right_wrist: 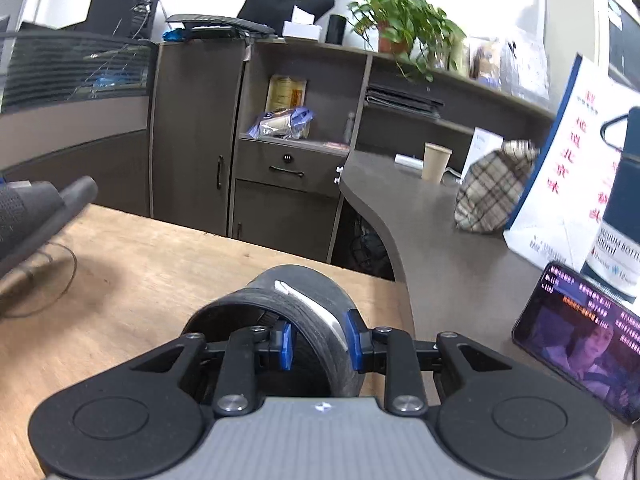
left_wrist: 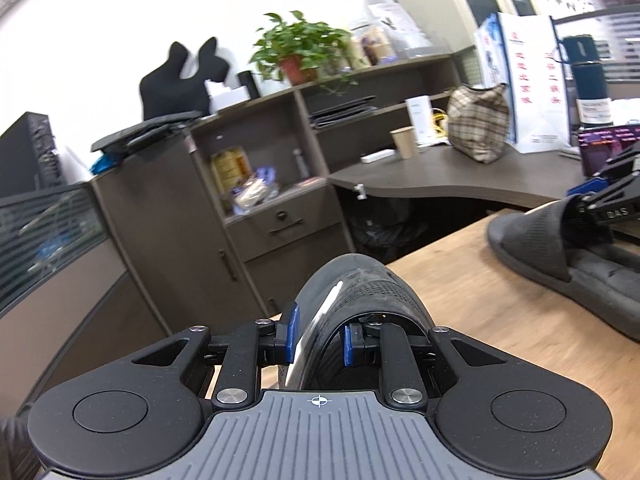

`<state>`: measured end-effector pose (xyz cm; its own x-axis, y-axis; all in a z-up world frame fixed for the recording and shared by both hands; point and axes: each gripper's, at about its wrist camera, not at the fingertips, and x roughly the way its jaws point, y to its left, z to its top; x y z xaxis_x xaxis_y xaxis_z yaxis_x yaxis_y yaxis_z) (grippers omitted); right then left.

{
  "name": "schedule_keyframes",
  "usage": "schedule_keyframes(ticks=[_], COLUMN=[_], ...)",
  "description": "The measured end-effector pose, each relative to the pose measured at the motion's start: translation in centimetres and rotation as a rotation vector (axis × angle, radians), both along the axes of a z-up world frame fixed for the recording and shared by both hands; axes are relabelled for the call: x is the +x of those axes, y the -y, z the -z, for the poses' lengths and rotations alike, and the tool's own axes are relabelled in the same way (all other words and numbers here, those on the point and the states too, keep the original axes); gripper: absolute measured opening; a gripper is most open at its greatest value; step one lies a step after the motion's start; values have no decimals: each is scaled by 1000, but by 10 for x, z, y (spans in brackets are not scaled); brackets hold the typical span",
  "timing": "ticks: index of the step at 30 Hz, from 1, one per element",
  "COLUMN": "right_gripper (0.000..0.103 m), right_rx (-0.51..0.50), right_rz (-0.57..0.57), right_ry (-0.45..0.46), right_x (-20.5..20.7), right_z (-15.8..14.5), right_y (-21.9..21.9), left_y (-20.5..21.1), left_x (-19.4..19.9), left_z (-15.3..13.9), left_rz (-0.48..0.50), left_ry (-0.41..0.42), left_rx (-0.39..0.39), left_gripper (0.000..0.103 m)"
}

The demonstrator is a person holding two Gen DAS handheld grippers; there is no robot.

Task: Organize scattered shoes
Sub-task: 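Lower both slippers onto the table side by side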

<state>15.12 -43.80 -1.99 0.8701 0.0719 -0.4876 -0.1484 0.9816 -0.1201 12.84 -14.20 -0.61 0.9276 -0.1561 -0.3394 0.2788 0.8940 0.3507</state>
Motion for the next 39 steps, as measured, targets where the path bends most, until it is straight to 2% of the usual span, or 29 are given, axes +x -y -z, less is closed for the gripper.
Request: schedule_keyframes(ticks=[5,11,20,27,34,39], right_gripper=[29,29,29,31,30,31], right_rx=[29,42,53,59,58,67], right_rz=[12,13,16,21,50,62], right_ry=[-7,-5,-2,4,5,12], right_x=[-1,-3,-1,0,2,3], right_z=[0,1,1,1,1,1], right_y=[2,2,5,5,7,8], left_y=[39,79,120,145,146,157], left_x=[11,18,29,25,32,30], left_z=[6,22,28,31,33,35], left_rz=[25,54,87,142,152,170], left_ry=[-22,-44,-52,-46,-53,-31], left_rx=[32,105,165,193,181,204], left_gripper=[21,21,21,21,23,23])
